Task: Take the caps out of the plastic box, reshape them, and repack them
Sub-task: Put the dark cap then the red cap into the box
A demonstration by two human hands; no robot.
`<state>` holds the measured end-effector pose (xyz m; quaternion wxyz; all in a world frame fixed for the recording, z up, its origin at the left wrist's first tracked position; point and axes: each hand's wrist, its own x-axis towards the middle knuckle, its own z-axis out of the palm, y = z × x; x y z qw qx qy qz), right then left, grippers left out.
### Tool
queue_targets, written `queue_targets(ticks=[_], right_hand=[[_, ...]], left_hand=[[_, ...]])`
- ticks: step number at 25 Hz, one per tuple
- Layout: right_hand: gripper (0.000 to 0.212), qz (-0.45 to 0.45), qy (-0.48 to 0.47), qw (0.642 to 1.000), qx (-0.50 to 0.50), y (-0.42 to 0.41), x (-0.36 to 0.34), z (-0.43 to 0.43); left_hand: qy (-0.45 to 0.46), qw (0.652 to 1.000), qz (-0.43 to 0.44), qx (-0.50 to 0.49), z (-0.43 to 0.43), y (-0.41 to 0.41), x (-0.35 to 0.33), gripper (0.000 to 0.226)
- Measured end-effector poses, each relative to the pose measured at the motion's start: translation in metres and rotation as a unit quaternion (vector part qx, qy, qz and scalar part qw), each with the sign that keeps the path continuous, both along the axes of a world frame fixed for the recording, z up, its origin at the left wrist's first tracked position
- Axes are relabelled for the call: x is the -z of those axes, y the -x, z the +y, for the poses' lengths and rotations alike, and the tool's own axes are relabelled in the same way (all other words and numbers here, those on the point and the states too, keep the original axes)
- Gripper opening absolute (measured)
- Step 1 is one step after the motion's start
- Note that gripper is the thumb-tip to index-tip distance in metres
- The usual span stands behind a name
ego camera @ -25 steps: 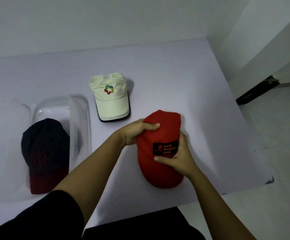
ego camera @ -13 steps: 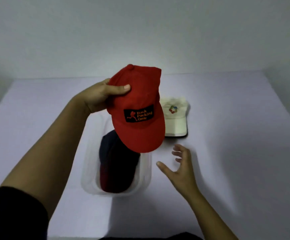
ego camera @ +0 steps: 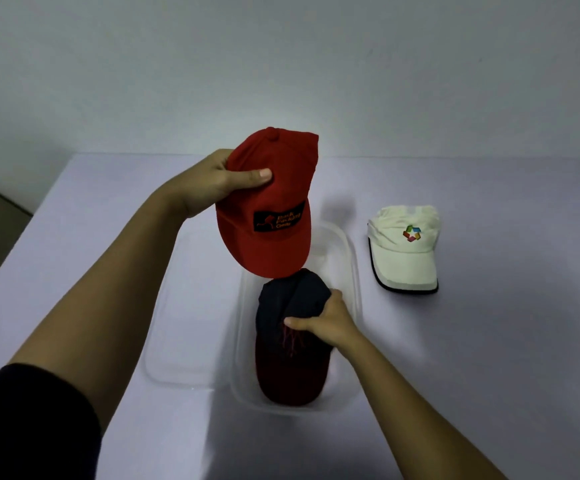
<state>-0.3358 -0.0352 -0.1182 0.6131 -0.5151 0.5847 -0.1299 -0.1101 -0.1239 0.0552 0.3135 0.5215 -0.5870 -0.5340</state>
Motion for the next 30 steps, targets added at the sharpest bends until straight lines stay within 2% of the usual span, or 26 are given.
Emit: queue_targets(ticks=[3,8,12,17,20,23,27,28,30], right_hand=[[0.083,0.024,0.048,0.998,-0.034,-0.002,-0.012,0.005],[0.08,0.022,0.135,0.985,-0.108,0.01,-0.032,0.027],[0.07,0.0,0.127,0.985,-0.118,0.02,-0.041,0.031],[0.081,-0.066,0.101,0.988,-0.095,0.026,-0.052,0.018],[0.075,-0.071,0.081,0.99,-0.09,0.028,-0.048,0.013],[0.072,-0.027,0.093,0.991,-0.093,0.024,-0.045,0.009],[0.104,0.084,0.193,0.971,-0.114,0.021,-0.041,-0.004],[0.11,0.086,0.194,0.97,-0.122,0.02,-0.04,-0.008],[0.109,0.089,0.17,0.973,-0.127,0.019,-0.036,-0.017]], left_hand=[[0.001,1.0,-0.012,-0.006,-0.007,-0.006,0.006,0.019],[-0.039,0.999,-0.017,0.021,-0.017,-0.002,0.019,0.017],[-0.119,0.989,-0.019,0.084,-0.013,0.017,0.053,0.015],[-0.213,0.971,0.064,0.089,0.002,0.03,0.1,0.019],[-0.254,0.959,0.1,0.073,0.009,0.033,0.12,0.031],[-0.286,0.949,0.115,0.06,0.016,0.035,0.138,0.038],[-0.313,0.94,0.131,0.028,0.023,0.034,0.149,0.043],[-0.321,0.937,0.134,0.02,0.024,0.033,0.15,0.045],[-0.334,0.933,0.135,0.011,0.025,0.032,0.151,0.044]])
